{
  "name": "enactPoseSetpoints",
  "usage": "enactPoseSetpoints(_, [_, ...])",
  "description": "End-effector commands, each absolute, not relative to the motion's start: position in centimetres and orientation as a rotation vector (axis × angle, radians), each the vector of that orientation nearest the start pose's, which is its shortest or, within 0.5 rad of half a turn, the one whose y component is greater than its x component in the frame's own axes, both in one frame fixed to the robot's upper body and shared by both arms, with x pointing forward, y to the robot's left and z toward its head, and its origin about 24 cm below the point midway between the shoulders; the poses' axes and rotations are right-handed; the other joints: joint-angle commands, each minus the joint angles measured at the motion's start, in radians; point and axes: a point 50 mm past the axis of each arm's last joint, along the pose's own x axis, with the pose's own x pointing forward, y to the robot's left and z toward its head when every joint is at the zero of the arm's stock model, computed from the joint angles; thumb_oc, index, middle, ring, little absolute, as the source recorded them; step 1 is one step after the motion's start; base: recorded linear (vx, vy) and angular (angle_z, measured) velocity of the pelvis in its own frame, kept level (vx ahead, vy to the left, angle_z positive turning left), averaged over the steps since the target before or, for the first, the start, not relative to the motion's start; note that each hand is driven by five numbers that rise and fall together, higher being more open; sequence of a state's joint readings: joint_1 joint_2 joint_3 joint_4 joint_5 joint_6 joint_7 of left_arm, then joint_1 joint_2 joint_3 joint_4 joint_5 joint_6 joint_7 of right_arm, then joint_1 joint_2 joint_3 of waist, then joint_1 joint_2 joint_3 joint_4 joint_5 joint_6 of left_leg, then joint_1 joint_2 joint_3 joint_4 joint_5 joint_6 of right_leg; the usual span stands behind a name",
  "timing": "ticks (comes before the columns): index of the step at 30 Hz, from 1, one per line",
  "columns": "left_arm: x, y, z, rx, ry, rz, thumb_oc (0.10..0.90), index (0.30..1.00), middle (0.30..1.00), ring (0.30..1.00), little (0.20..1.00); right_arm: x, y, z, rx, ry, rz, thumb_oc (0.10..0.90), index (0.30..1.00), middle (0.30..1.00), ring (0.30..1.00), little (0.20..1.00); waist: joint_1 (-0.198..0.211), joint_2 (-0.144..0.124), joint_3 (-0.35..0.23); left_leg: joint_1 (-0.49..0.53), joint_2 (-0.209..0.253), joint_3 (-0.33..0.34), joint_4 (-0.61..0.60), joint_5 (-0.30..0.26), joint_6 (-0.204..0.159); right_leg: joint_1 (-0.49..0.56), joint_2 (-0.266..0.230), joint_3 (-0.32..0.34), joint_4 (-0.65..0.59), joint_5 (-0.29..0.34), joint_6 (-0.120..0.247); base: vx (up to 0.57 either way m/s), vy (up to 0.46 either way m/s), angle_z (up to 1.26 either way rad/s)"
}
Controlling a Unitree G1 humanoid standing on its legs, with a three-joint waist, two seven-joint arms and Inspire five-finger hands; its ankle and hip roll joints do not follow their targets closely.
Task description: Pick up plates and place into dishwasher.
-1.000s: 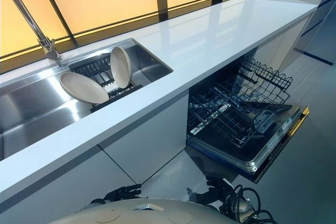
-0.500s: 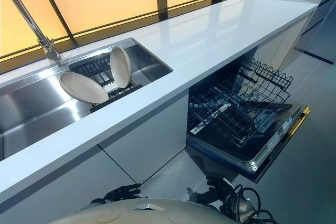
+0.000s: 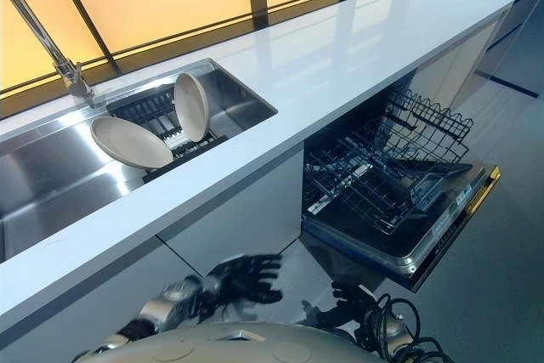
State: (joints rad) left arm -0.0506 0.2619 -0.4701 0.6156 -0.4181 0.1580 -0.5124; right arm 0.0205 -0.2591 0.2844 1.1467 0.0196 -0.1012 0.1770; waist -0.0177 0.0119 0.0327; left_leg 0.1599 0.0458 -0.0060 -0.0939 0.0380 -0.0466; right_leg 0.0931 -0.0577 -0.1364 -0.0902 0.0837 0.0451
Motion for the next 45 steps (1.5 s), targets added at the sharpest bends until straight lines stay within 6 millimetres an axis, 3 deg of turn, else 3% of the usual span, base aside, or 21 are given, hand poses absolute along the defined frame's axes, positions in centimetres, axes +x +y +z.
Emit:
enactPoseSetpoints(1, [24.9, 5.9, 2.3, -0.635, 0.448, -1.067, 0.8, 0.9, 0.9, 0.9, 0.9, 13.4, -20.0, -14.9, -0.271, 1.014, 0.278, 0.8, 0.9, 0.9, 0.9, 0.9, -0.004, 0.004, 0.032, -0.038, -0.084, 0.086, 0.012, -0.087, 0.065, -0.009, 0.049, 0.033, 0.049, -0.097, 0.021, -0.03, -0.014, 0.01])
enactPoseSetpoints(2, [24.9, 5.8, 2.7, -0.654, 0.428, -1.094, 0.8, 0.9, 0.9, 0.9, 0.9, 13.3, -20.0, -14.9, -0.269, 1.014, 0.276, 0.8, 0.9, 0.9, 0.9, 0.9, -0.004, 0.004, 0.033, -0.038, -0.084, 0.085, 0.012, -0.088, 0.066, -0.008, 0.049, 0.033, 0.049, -0.097, 0.021, 0.0, 0.0, 0.0])
enactPoseSetpoints(5, [24.4, 4.6, 8.5, -0.824, 0.228, -1.265, 0.8, 0.9, 0.9, 0.9, 0.9, 12.7, -19.7, -15.1, -0.259, 1.013, 0.264, 0.8, 0.9, 0.9, 0.9, 0.9, -0.001, 0.0, 0.032, -0.034, -0.084, 0.082, 0.007, -0.094, 0.069, -0.003, 0.046, 0.032, 0.04, -0.092, 0.023, 0.0, -0.014, 0.04])
enactPoseSetpoints(7, [24.3, 4.6, 11.4, -0.927, 0.106, -1.315, 0.8, 0.9, 0.9, 0.9, 0.9, 12.1, -19.6, -15.3, -0.255, 1.018, 0.262, 0.8, 0.9, 0.9, 0.9, 0.9, 0.001, -0.004, 0.029, -0.031, -0.086, 0.078, 0.007, -0.101, 0.072, 0.005, 0.046, 0.034, 0.031, -0.091, 0.022, 0.02, -0.014, 0.06])
enactPoseSetpoints(11, [25.4, 7.4, 16.1, -0.749, -0.233, -1.162, 0.8, 0.9, 0.9, 0.9, 0.9, 11.1, -19.5, -15.6, -0.253, 1.03, 0.255, 0.8, 0.9, 0.9, 0.9, 0.9, 0.009, -0.009, 0.02, -0.032, -0.089, 0.066, 0.007, -0.103, 0.071, 0.018, 0.046, 0.034, 0.015, -0.091, 0.018, 0.0, 0.0, 0.0])
enactPoseSetpoints(12, [25.7, 8.6, 17.6, -0.671, -0.341, -1.055, 0.8, 0.9, 0.9, 0.9, 0.9, 10.8, -19.5, -15.7, -0.252, 1.033, 0.25, 0.8, 0.9, 0.9, 0.9, 0.9, 0.012, -0.009, 0.017, -0.033, -0.09, 0.059, 0.007, -0.101, 0.07, 0.021, 0.046, 0.031, 0.013, -0.093, 0.018, 0.0, 0.0, 0.0])
enactPoseSetpoints(13, [25.8, 9.0, 18.0, -0.653, -0.357, -1.029, 0.8, 0.9, 0.9, 0.9, 0.9, 10.7, -19.5, -15.7, -0.251, 1.034, 0.248, 0.8, 0.9, 0.9, 0.9, 0.9, 0.014, -0.009, 0.016, -0.032, -0.09, 0.058, 0.007, -0.101, 0.069, 0.022, 0.045, 0.03, 0.013, -0.094, 0.018, 0.05, 0.005, 0.03])
enactPoseSetpoints(14, [26.7, 12.2, 20.2, -0.423, -0.529, -0.78, 0.8, 0.9, 0.9, 0.9, 0.9, 10.1, -19.6, -15.8, -0.243, 1.037, 0.236, 0.8, 0.9, 0.9, 0.9, 0.9, 0.022, -0.011, 0.009, -0.033, -0.091, 0.048, 0.007, -0.1, 0.067, 0.027, 0.045, 0.023, 0.011, -0.098, 0.018, 0.06, 0.006, 0.03])
enactPoseSetpoints(16, [26.8, 15.1, 22.3, -0.129, -0.696, -0.531, 0.8, 0.9, 0.9, 0.9, 0.9, 9.5, -19.7, -15.9, -0.237, 1.044, 0.23, 0.8, 0.9, 0.9, 0.9, 0.9, 0.03, -0.013, 0.003, -0.034, -0.092, 0.036, 0.007, -0.096, 0.063, 0.033, 0.045, 0.016, 0.01, -0.103, 0.016, 0.07, 0.012, 0.04])
enactPoseSetpoints(18, [26.6, 18.6, 24.3, 0.121, -0.808, -0.292, 0.8, 0.9, 0.9, 0.9, 0.9, 8.9, -19.9, -16.0, -0.233, 1.053, 0.222, 0.8, 0.9, 0.9, 0.9, 0.9, 0.041, -0.014, -0.004, -0.034, -0.092, 0.029, 0.007, -0.095, 0.06, 0.038, 0.045, 0.01, 0.009, -0.11, 0.014, 0.06, 0.021, 0.07])
enactPoseSetpoints(21, [26.0, 22.1, 26.4, 0.467, -0.896, -0.008, 0.8, 0.9, 0.9, 0.9, 0.9, 8.4, -20.2, -16.1, -0.228, 1.064, 0.209, 0.8, 0.9, 0.9, 0.9, 0.9, 0.055, -0.013, -0.014, -0.039, -0.093, 0.02, 0.007, -0.092, 0.056, 0.038, 0.045, 0.005, 0.008, -0.115, 0.01, 0.05, 0.027, 0.09])
enactPoseSetpoints(25, [25.6, 26.4, 27.9, 0.888, -0.896, 0.322, 0.8, 0.9, 0.9, 0.9, 0.9, 8.1, -20.6, -16.1, -0.236, 1.076, 0.209, 0.8, 0.9, 0.9, 0.9, 0.9, 0.066, -0.003, -0.019, -0.044, -0.095, 0.016, 0.008, -0.088, 0.053, 0.037, 0.041, -0.004, 0.01, -0.119, 0.008, 0.03, 0.031, 0.19])
enactPoseSetpoints(33, [24.8, 31.3, 28.2, 1.182, -0.771, 0.515, 0.8, 0.9, 0.9, 0.9, 0.9, 8.6, -21.4, -15.8, -0.247, 1.057, 0.206, 0.8, 0.9, 0.9, 0.9, 0.9, 0.082, 0.017, -0.01, -0.041, -0.1, 0.012, 0.008, -0.088, 0.052, 0.036, 0.029, -0.021, 0.017, -0.121, 0.013, 0.0, 0.021, 0.13])
enactPoseSetpoints(39, [24.6, 33.6, 28.4, 1.426, -0.651, 0.548, 0.8, 0.9, 0.9, 0.9, 0.9, 9.0, -22.0, -15.6, -0.264, 1.058, 0.216, 0.8, 0.9, 0.9, 0.9, 0.9, 0.087, 0.029, -0.011, -0.04, -0.101, 0.012, 0.008, -0.087, 0.05, 0.036, 0.023, -0.032, 0.02, -0.121, 0.019, 0.0, 0.008, 0.02])
enactPoseSetpoints(45, [25.7, 34.0, 27.2, 1.628, -0.503, 0.422, 0.8, 0.9, 0.9, 0.9, 0.9, 9.6, -22.7, -15.3, -0.285, 1.058, 0.235, 0.8, 0.9, 0.9, 0.9, 0.9, 0.081, 0.039, -0.012, -0.039, -0.1, 0.018, 0.01, -0.087, 0.049, 0.032, 0.019, -0.036, 0.029, -0.12, 0.024, -0.01, 0.017, 0.06])
